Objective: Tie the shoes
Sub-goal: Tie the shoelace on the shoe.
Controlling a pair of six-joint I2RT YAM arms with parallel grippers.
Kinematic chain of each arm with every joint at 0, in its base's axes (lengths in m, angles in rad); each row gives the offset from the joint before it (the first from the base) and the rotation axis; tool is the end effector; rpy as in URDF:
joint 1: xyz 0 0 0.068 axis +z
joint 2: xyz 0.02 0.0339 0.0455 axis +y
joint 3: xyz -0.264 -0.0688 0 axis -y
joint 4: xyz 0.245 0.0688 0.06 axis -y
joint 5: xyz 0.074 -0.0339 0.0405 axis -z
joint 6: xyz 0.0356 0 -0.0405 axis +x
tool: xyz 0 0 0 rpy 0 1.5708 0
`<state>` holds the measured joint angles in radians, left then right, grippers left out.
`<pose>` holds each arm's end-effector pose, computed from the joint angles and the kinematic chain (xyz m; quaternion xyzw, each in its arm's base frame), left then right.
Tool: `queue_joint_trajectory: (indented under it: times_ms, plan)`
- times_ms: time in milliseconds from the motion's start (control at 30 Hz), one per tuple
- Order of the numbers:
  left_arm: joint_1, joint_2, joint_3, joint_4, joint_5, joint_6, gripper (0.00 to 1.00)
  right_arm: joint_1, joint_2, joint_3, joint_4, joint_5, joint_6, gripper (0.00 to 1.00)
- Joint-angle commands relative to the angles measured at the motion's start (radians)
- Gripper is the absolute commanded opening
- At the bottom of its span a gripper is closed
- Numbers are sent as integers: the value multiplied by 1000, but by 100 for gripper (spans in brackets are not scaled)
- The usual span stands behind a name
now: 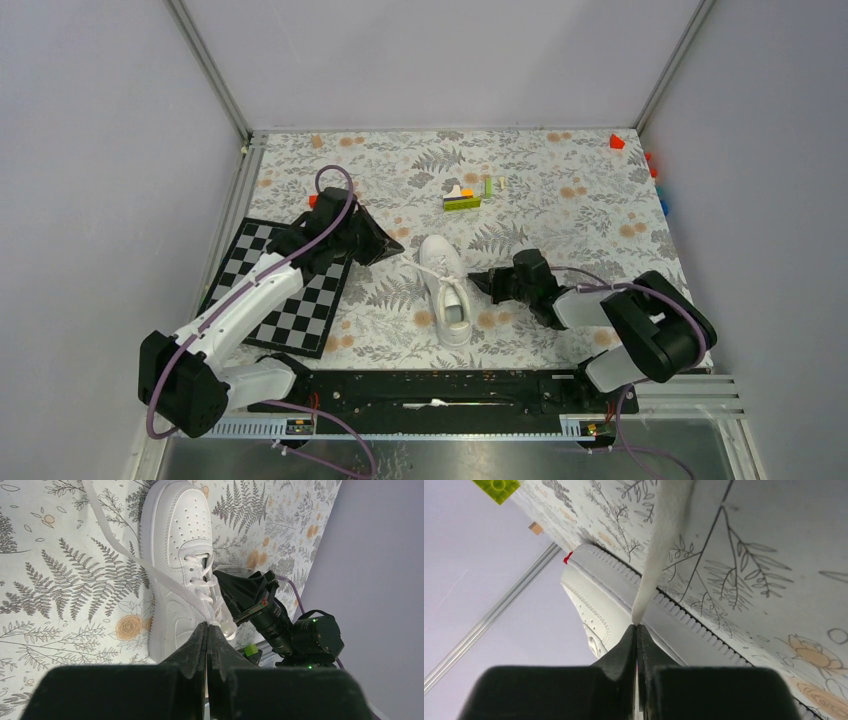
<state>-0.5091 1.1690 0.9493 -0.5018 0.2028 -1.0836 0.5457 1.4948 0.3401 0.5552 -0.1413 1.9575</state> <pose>0.2154 -0.1284 0.2897 -0.2168 0.8812 -0.3575 0.2207 0.2060 0.1310 0.1153 0.5472 0.6927 0.4617 0.0868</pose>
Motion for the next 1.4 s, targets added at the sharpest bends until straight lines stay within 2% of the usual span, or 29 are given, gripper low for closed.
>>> queue_joint_trajectory:
  times_ms: [0, 67, 200, 333, 633, 867, 1133, 1267, 1367]
  plan:
    - [6, -8, 63, -26, -15, 53, 0, 17, -30, -74, -72, -11, 118, 0]
    - [8, -10, 80, -63, -30, 78, 0, 15, -124, -65, -170, 38, 73, 0]
    - [12, -23, 87, -108, -30, 122, 0, -6, -349, 7, -488, 168, -74, 0]
    - [12, -43, 57, -119, -11, 146, 0, -72, -481, 74, -658, 258, -242, 0]
    - [14, -43, 33, -183, 50, 225, 0, -120, -651, 189, -825, 398, -462, 0]
    - [14, -59, -25, -197, 71, 240, 0, -159, -631, 333, -891, 446, -669, 0]
    - [45, -141, -128, -246, 26, 261, 0, -164, -611, 274, -901, 449, -733, 0]
    - [64, -149, -118, -269, 26, 292, 0, -165, -582, 263, -916, 432, -783, 0]
    - [64, -119, -84, -284, 35, 324, 0, -165, -636, 258, -960, 463, -811, 0]
